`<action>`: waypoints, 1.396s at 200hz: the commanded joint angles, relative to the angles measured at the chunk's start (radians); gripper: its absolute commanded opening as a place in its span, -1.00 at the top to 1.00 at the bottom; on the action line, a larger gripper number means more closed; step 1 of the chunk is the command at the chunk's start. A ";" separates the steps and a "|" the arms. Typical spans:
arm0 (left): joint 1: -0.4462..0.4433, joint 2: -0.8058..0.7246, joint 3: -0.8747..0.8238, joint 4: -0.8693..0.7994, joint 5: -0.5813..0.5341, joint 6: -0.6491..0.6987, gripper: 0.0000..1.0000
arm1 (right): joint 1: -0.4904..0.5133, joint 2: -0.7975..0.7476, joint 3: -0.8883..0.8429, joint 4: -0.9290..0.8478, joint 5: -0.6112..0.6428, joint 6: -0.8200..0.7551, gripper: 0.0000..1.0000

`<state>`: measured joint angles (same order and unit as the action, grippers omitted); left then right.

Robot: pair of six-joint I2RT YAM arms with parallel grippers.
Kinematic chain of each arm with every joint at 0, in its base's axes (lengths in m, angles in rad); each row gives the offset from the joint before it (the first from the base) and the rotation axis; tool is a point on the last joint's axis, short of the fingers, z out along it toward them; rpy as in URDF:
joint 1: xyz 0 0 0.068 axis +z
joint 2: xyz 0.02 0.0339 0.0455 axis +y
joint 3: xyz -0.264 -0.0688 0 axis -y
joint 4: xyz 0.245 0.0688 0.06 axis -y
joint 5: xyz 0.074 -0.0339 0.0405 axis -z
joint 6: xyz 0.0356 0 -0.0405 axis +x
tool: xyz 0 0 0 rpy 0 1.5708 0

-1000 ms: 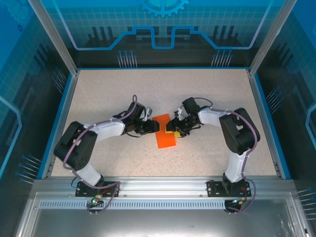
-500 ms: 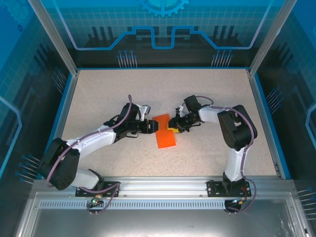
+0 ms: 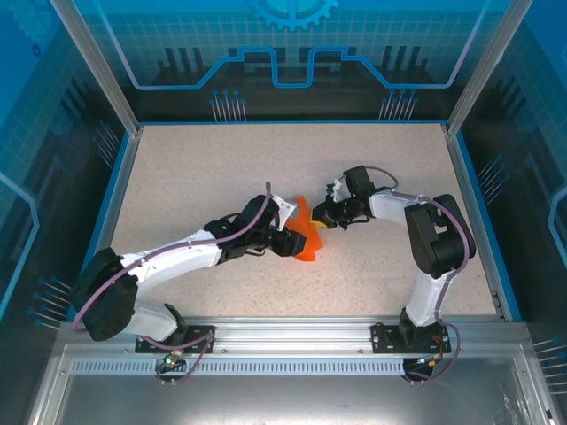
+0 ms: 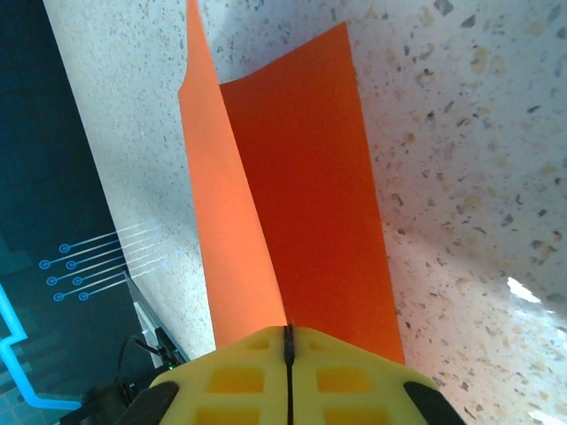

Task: Fold a paper plane with a square sheet of paper (fold left side to right side)

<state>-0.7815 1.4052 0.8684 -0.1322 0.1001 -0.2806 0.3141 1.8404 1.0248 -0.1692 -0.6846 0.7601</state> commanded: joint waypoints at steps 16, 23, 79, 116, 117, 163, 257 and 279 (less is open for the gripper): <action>-0.051 0.012 0.057 -0.047 -0.088 0.051 -0.16 | -0.005 -0.077 -0.035 0.031 -0.011 0.061 0.87; -0.050 0.001 0.055 -0.047 -0.097 0.048 -0.16 | -0.006 -0.096 -0.035 0.022 -0.005 0.059 0.87; -0.050 -0.157 0.035 -0.041 -0.187 0.037 -0.23 | -0.034 -0.240 0.050 -0.226 0.078 -0.073 0.87; -0.050 -0.246 0.026 -0.056 -0.252 0.041 -0.32 | -0.050 -0.287 0.096 -0.308 0.125 -0.111 0.87; -0.050 -0.248 0.026 -0.056 -0.254 0.041 -0.32 | -0.050 -0.287 0.098 -0.312 0.126 -0.113 0.87; -0.050 -0.268 0.011 -0.069 -0.267 0.055 -0.36 | -0.032 -0.229 0.087 -0.242 0.140 -0.079 0.86; -0.110 -0.073 0.022 -0.072 -0.232 0.123 -0.35 | 0.020 -0.052 0.093 -0.092 0.170 0.046 0.86; -0.150 0.010 0.058 -0.072 -0.249 0.142 -0.35 | 0.020 -0.053 0.071 -0.074 0.168 0.084 0.86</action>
<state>-0.8921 1.3434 0.8867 -0.1986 -0.1383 -0.1799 0.3222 1.7790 1.1145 -0.2749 -0.5240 0.7929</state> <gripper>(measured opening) 0.677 0.073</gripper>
